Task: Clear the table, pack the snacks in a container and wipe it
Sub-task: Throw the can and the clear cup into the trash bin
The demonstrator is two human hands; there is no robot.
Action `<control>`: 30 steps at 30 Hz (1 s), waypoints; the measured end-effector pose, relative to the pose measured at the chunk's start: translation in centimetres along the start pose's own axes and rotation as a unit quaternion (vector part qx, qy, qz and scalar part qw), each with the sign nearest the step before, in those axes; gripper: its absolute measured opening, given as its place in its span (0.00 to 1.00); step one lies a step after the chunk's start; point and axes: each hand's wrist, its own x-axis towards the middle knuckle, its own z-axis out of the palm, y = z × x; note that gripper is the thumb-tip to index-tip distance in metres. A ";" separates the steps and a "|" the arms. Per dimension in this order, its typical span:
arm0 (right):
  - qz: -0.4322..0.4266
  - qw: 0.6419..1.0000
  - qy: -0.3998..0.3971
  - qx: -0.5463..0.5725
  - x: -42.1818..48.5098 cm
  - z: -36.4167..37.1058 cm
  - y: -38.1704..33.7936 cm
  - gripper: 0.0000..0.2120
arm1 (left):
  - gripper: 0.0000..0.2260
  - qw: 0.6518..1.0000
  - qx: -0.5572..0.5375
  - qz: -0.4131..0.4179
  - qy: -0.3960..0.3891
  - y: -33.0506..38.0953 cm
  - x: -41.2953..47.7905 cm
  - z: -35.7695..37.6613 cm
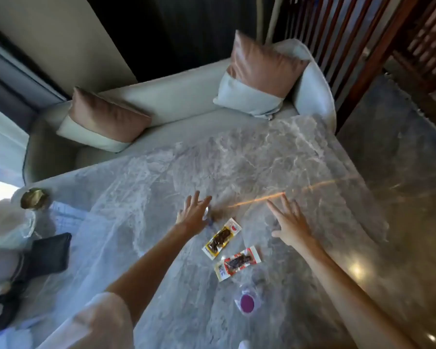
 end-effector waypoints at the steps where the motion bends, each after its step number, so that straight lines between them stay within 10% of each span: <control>1: -0.009 1.000 -0.014 0.003 0.4 0.3 0.1 0.46 | 0.36 1.000 0.014 0.000 -0.019 0.2 0.6 0.1; 10: -0.027 0.998 0.012 0.057 0.9 2.0 1.2 0.35 | 0.29 0.998 0.056 -0.007 -0.013 -0.8 2.5 4.3; 16: 0.025 0.958 0.034 0.282 0.2 1.2 1.9 0.36 | 0.27 0.987 -0.106 -0.089 0.082 -2.1 0.2 2.7; 22: 0.002 0.843 -0.041 0.537 -1.2 -1.8 -4.9 0.32 | 0.19 0.807 -0.536 -0.178 0.171 -6.1 -8.2 1.2; 30: -0.083 0.769 -0.258 0.579 -5.7 -3.8 -23.7 0.30 | 0.20 0.704 -0.594 -0.225 0.318 -17.3 -27.3 3.5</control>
